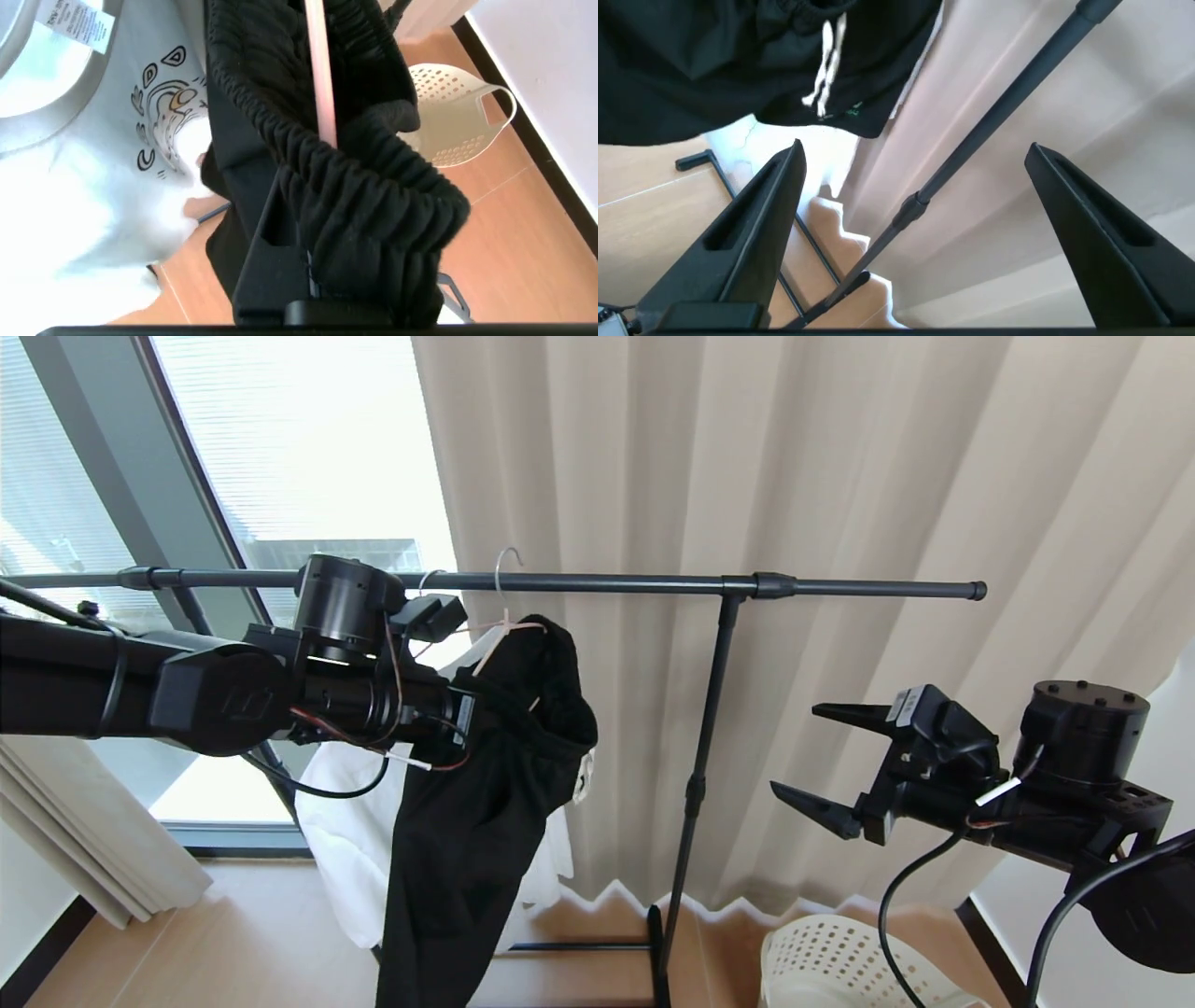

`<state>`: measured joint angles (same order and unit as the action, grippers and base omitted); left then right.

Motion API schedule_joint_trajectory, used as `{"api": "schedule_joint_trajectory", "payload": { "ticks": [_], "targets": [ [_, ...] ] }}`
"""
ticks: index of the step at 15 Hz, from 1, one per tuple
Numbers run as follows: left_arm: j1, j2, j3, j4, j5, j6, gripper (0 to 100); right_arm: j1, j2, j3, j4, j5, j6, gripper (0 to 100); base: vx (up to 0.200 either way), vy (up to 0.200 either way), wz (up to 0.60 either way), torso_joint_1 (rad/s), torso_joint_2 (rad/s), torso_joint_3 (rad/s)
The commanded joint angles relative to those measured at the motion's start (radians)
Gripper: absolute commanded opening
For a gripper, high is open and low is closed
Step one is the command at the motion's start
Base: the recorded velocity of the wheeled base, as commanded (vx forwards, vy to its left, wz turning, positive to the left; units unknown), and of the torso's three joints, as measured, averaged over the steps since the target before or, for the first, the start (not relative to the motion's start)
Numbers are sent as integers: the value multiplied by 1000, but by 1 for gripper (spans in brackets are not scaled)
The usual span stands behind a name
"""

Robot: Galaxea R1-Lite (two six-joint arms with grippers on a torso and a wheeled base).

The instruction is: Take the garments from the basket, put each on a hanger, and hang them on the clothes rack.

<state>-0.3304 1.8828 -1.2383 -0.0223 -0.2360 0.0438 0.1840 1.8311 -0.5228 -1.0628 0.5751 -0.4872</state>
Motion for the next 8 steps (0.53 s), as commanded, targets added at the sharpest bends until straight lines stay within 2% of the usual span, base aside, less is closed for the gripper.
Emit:
{"api": "schedule_joint_trajectory", "payload": {
  "ticks": [1,5,8],
  "targets": [
    [-15,49,-41,-2,0,-1,0,0,-1,0,0,-1,-1,100,0,0,0,0,0,0],
    [-16,90,-92,-4,0,-4,0,0,7,-2,0,-1,-2,100,0,0,0,0,0,0],
    [-18,131,-148,-4,0,-45,0,0,10,-3,0,-1,-2,100,0,0,0,0,0,0]
  ]
}}
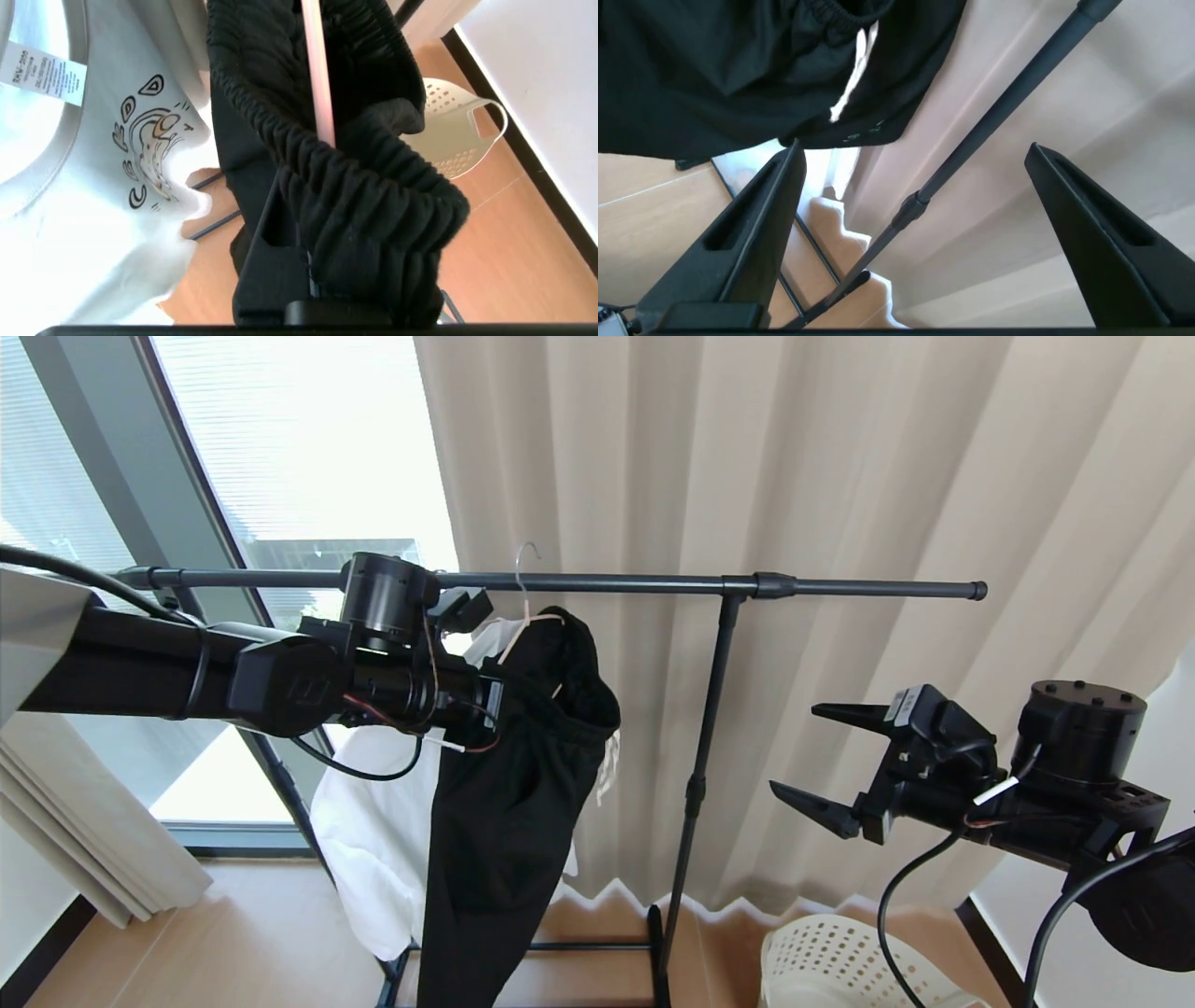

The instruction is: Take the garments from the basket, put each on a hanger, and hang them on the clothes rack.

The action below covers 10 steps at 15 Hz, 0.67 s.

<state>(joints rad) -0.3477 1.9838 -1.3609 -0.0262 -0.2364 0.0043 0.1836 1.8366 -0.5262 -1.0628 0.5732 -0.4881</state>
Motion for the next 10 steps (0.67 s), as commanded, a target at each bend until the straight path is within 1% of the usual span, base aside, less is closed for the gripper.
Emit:
{"api": "schedule_joint_trajectory", "payload": {
  "ticks": [1,7,10],
  "targets": [
    [1,50,-47,0,0,-7,0,0,4,2,0,1,-1,100,0,0,0,0,0,0],
    [4,122,-106,-1,0,-20,0,0,7,2,0,1,-1,100,0,0,0,0,0,0],
    [6,136,-101,2,-1,-35,0,2,9,3,0,1,-1,100,0,0,0,0,0,0]
  ]
}}
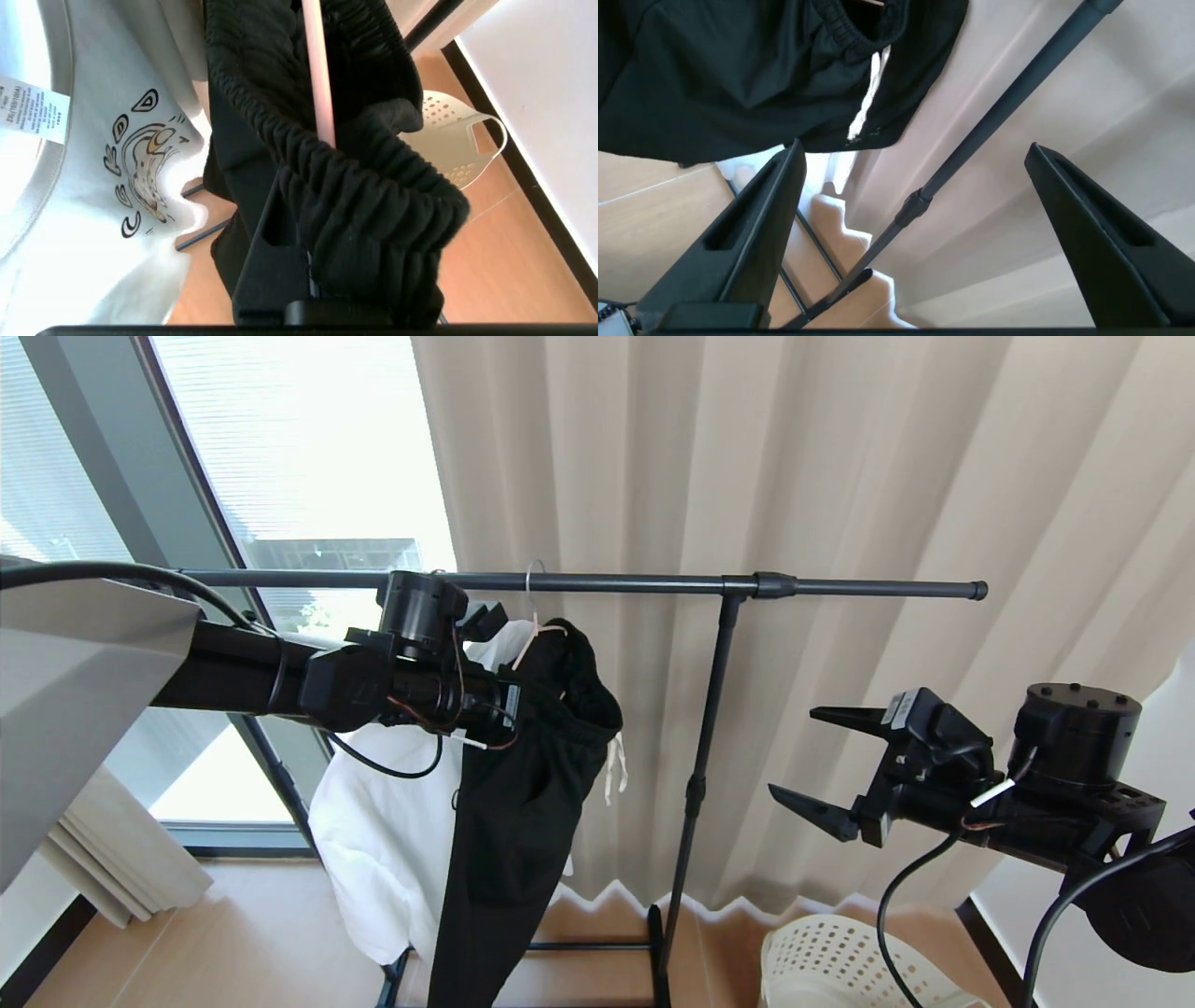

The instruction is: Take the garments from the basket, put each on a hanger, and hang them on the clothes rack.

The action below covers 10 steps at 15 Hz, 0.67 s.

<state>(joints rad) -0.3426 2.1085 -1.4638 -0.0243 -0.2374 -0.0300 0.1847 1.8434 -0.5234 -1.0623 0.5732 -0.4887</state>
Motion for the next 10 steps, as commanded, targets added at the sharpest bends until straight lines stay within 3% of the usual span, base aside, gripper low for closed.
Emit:
{"api": "schedule_joint_trajectory", "payload": {
  "ticks": [1,9,10],
  "targets": [
    [0,11,2,0,0,-2,0,1,4,-1,-1,1,-1,100,0,0,0,0,0,0],
    [2,5,17,1,1,-1,0,1,13,-1,-2,1,-1,100,0,0,0,0,0,0],
    [4,4,28,0,1,2,100,1,13,-1,-2,1,-1,100,0,0,0,0,0,0]
  ]
}}
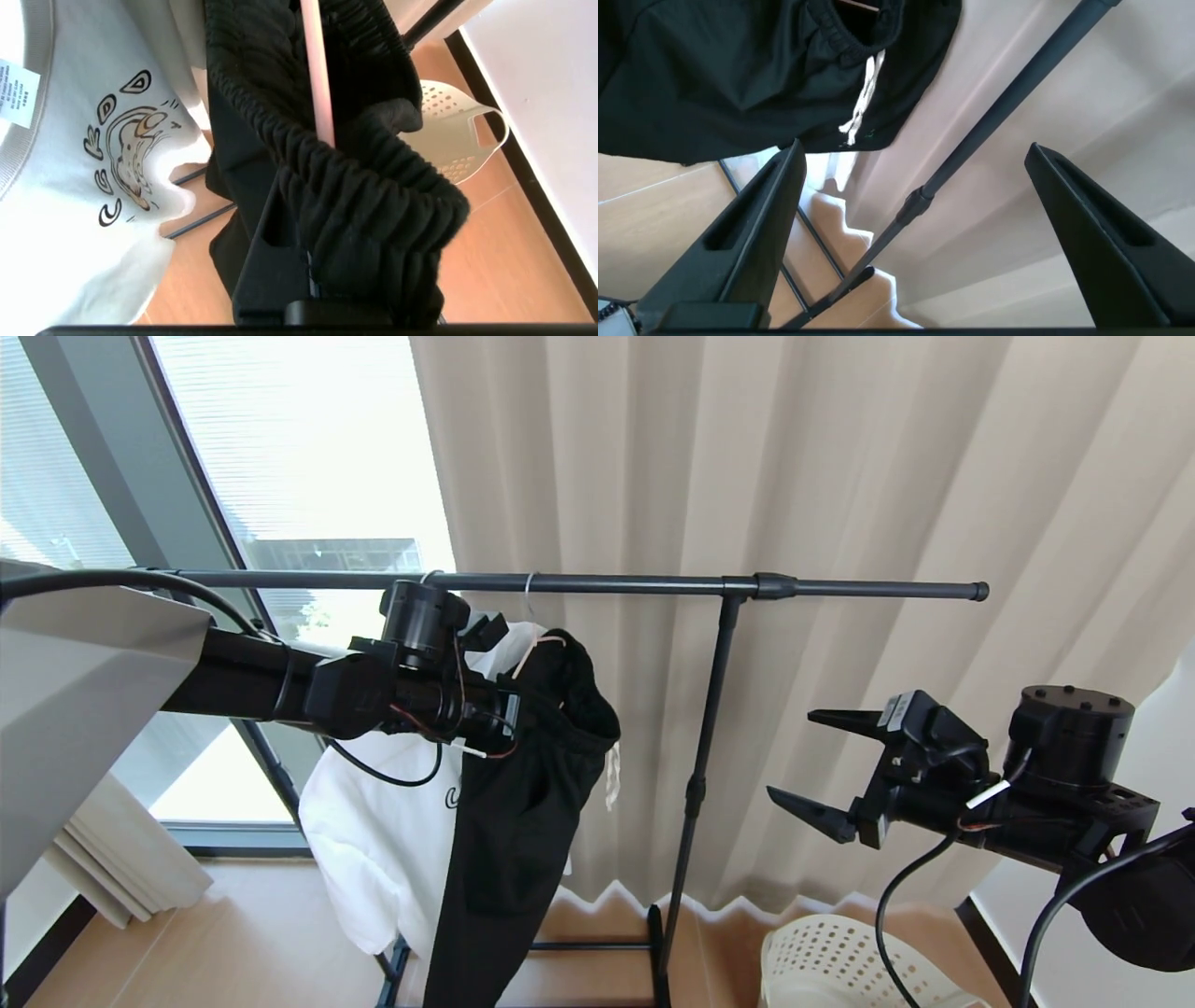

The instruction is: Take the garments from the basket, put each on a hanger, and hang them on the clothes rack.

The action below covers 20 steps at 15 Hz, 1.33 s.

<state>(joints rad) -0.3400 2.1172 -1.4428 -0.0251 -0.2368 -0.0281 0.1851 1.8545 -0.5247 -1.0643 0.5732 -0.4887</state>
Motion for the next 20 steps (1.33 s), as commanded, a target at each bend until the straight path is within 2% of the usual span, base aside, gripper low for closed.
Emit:
{"api": "schedule_joint_trajectory", "payload": {
  "ticks": [1,5,11,12,14,15,16,17,20],
  "targets": [
    [1,-13,15,1,1,-1,100,1,0,2,0,1,-1,100,0,0,0,0,0,0],
    [-1,-122,97,5,1,-3,100,1,-12,3,-3,1,-1,100,0,0,0,0,0,0],
    [-20,-376,277,8,2,0,100,1,-98,14,4,2,1,100,0,0,0,0,0,0],
    [-25,-450,335,8,2,0,100,2,-116,9,3,1,29,100,0,0,0,0,0,0],
    [-25,-510,383,8,1,0,100,33,-152,5,4,-12,91,100,0,0,0,0,0,0],
    [-24,-562,430,8,2,0,100,68,-184,-1,3,-53,174,100,0,0,0,0,0,0],
    [-22,-602,467,7,2,0,100,97,-198,-9,3,-96,222,100,0,0,0,0,0,0],
    [-22,-623,487,7,2,0,100,114,-199,-12,1,-118,243,100,0,0,0,0,0,0],
    [-16,-757,624,2,1,0,100,168,-247,-32,9,-274,366,100,0,0,0,0,0,0]
  ]
}}
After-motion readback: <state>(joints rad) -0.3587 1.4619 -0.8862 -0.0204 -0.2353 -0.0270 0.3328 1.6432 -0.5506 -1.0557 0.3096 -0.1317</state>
